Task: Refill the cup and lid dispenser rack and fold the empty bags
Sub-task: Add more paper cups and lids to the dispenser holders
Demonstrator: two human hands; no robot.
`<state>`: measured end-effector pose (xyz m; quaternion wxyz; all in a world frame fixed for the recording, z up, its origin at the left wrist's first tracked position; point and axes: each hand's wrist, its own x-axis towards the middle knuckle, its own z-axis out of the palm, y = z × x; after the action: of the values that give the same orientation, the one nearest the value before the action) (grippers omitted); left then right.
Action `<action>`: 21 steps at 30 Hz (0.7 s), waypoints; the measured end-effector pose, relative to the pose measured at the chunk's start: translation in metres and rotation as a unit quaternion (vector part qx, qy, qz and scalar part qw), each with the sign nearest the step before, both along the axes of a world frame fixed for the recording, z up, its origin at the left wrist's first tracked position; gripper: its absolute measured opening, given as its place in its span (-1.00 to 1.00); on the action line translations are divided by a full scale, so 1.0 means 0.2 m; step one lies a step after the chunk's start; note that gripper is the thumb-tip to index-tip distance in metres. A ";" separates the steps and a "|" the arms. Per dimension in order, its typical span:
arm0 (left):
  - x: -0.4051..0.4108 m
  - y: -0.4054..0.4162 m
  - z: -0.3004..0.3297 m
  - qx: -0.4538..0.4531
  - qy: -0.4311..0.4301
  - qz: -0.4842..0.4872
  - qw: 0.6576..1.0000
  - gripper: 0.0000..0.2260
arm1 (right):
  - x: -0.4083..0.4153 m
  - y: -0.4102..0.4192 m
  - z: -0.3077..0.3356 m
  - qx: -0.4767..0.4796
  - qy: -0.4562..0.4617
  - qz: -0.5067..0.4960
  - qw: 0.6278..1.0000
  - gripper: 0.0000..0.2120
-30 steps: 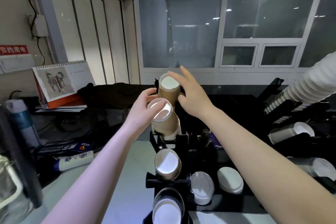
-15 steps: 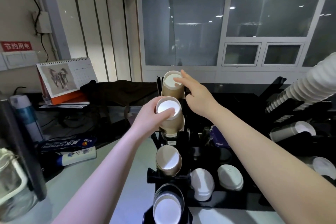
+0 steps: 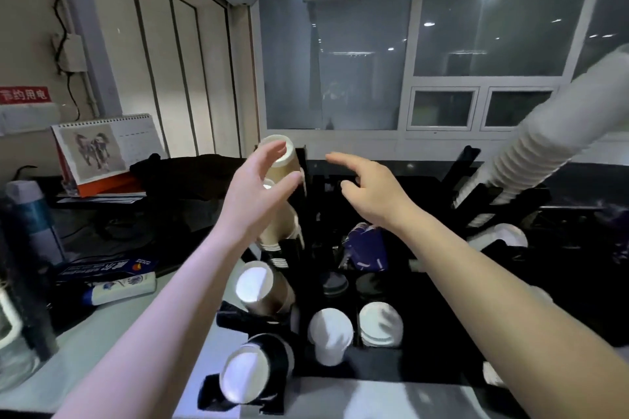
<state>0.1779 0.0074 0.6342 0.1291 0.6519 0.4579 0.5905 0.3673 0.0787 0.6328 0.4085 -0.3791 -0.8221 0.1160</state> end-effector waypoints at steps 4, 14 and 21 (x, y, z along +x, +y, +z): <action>0.29 0.02 0.00 -0.004 -0.017 -0.022 1.000 -0.52 | 0.33 -0.08 0.02 0.002 -0.013 0.001 1.000 -0.56; 1.03 0.08 -0.07 -0.008 -0.014 -0.060 0.998 -0.53 | 1.16 -0.15 0.01 -0.005 0.056 -0.021 0.998 -0.65; 1.30 0.18 -0.08 -0.032 0.004 -0.061 0.998 -0.51 | 1.46 -0.04 0.00 -0.014 0.106 -0.107 0.989 -0.81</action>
<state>0.4376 0.0433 0.6182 0.1837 0.6764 0.4371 0.5636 0.6588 0.0704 0.6319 0.4978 -0.4562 -0.7274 0.1225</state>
